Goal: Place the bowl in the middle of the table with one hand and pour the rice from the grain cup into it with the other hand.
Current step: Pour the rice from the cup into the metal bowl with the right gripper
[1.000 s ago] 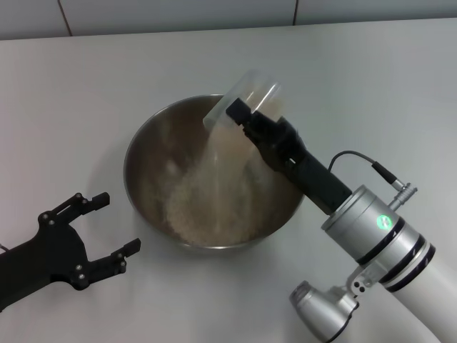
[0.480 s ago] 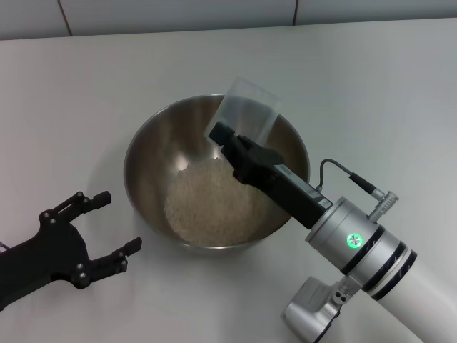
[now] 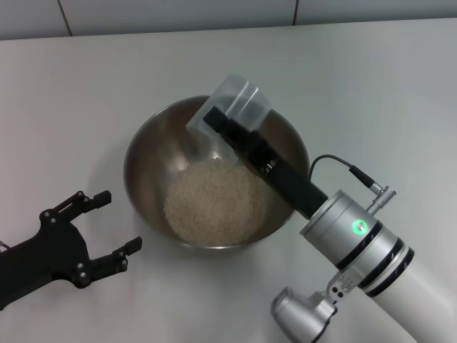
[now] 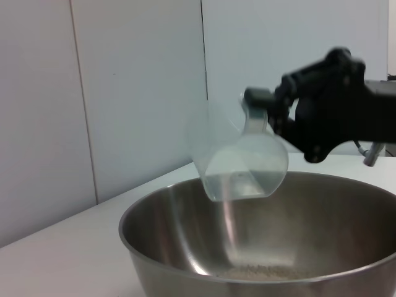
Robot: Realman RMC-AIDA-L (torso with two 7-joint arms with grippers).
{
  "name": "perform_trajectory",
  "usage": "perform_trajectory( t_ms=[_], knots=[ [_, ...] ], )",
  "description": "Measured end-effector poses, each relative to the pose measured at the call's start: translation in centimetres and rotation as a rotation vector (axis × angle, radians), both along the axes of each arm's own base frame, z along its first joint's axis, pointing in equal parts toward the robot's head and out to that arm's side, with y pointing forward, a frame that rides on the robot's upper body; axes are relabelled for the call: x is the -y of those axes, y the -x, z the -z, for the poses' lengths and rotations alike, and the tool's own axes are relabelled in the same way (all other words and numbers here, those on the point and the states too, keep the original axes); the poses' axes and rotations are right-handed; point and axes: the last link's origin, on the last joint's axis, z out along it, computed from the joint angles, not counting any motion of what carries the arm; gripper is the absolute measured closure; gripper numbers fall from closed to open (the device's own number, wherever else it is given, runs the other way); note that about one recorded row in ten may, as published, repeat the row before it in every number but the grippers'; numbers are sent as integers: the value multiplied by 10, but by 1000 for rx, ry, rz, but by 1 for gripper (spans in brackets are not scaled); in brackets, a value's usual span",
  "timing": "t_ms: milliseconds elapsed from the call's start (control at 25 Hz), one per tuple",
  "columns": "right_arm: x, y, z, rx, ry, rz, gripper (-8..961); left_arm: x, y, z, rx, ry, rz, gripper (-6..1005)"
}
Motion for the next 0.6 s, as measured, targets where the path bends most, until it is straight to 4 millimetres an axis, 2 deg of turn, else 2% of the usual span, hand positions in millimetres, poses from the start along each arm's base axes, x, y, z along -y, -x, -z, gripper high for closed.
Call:
perform_trajectory(
  t_ms=[280,320,360,480,600],
  knots=[
    [4,2,-20,-641,362,194,944,0,0,0,0,-1,-1,129],
    [4,-1,-31,-850,471,229,944,0,0,0,0,-2,-1,129],
    [4,-1,-31,-850,471,229,944,0,0,0,0,-3,-1,129],
    [-2,-15,-49,-1143,627,285,945,0,0,0,0,-2,0,129],
    [-13,-35,-64,-1349,732,347,944,-1,0,-1,-3,-4,1,129]
  ],
)
